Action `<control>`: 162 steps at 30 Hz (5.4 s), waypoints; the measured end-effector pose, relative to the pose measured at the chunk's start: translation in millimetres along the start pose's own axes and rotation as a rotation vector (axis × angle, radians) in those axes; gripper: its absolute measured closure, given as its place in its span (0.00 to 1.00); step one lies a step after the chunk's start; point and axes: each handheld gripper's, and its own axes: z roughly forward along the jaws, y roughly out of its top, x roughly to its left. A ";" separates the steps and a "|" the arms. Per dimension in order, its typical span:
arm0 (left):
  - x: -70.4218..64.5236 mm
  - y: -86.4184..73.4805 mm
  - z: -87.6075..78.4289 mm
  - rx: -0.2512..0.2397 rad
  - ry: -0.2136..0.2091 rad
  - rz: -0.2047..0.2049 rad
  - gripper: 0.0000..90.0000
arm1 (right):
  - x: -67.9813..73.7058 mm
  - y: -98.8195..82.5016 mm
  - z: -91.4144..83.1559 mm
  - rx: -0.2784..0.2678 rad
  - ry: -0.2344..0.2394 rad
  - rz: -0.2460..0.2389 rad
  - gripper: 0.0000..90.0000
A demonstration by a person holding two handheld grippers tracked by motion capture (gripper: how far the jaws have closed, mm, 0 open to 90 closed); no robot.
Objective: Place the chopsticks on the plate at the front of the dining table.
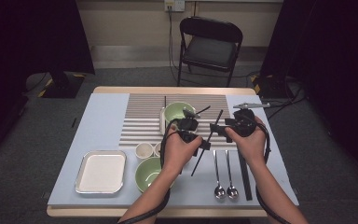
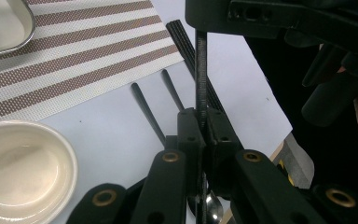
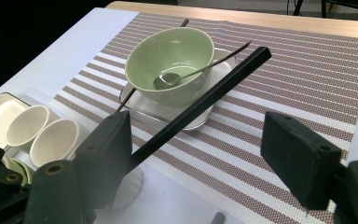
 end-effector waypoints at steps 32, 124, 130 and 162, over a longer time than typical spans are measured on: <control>17.2 -0.2 -18.1 -0.001 0.051 -0.042 0.96 | -14.4 -6.3 -9.1 -0.003 -0.027 -0.019 0.27; 58.4 -3.8 -78.5 -0.077 0.104 -0.133 0.96 | -73.3 -88.5 -6.5 0.115 -0.066 -0.058 0.25; 63.1 -4.9 -81.5 -0.081 0.114 -0.134 0.96 | -75.7 -93.7 -4.9 0.125 -0.066 -0.054 0.25; 83.4 -4.0 -88.4 -0.102 0.130 -0.179 0.96 | -83.6 -115.9 4.1 0.167 -0.069 -0.065 0.23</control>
